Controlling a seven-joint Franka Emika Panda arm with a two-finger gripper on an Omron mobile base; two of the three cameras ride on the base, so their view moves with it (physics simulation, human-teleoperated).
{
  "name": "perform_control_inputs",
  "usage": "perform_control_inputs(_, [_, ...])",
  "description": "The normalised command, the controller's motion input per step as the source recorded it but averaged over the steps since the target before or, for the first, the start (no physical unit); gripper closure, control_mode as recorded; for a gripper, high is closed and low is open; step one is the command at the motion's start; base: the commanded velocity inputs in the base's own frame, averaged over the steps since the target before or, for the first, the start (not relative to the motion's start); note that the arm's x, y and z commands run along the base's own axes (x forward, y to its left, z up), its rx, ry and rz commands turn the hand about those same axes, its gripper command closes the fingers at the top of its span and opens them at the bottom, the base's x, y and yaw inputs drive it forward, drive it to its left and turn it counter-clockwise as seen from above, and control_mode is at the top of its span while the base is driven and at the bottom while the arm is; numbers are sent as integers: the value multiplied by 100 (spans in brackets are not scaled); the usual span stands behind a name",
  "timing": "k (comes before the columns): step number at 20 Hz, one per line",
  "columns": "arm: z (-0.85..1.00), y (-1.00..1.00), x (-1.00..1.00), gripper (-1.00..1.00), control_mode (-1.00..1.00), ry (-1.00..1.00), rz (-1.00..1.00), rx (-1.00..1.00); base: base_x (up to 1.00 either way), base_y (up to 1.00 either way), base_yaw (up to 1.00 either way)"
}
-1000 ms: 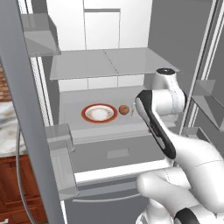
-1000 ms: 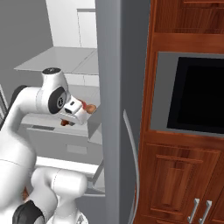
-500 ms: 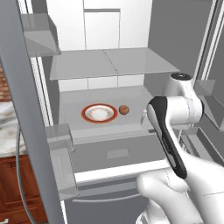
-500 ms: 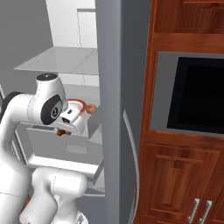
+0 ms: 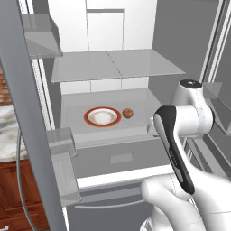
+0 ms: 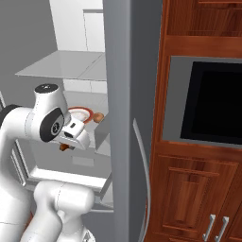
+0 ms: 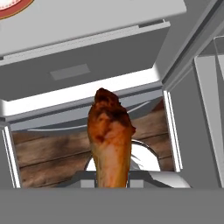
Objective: Retrieve the chicken drumstick from the fridge and place it on the cutting board.
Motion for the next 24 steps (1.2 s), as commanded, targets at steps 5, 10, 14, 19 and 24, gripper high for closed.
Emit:
perform_control_inputs(5, [0, 0, 0, 100, 100, 0, 0, 0, -19, 5, 0])
perform_control_inputs(10, [0, 0, 0, 100, 100, 0, 0, 0, -38, 31, 0])
perform_control_inputs(14, [0, 0, 0, 100, 100, 0, 0, 0, -45, 38, 0])
perform_control_inputs(19, [0, 0, 0, 100, 100, 0, 0, 0, -49, 30, -1])
perform_control_inputs(24, [0, 0, 0, 100, 100, 0, 0, 0, -46, 22, -2])
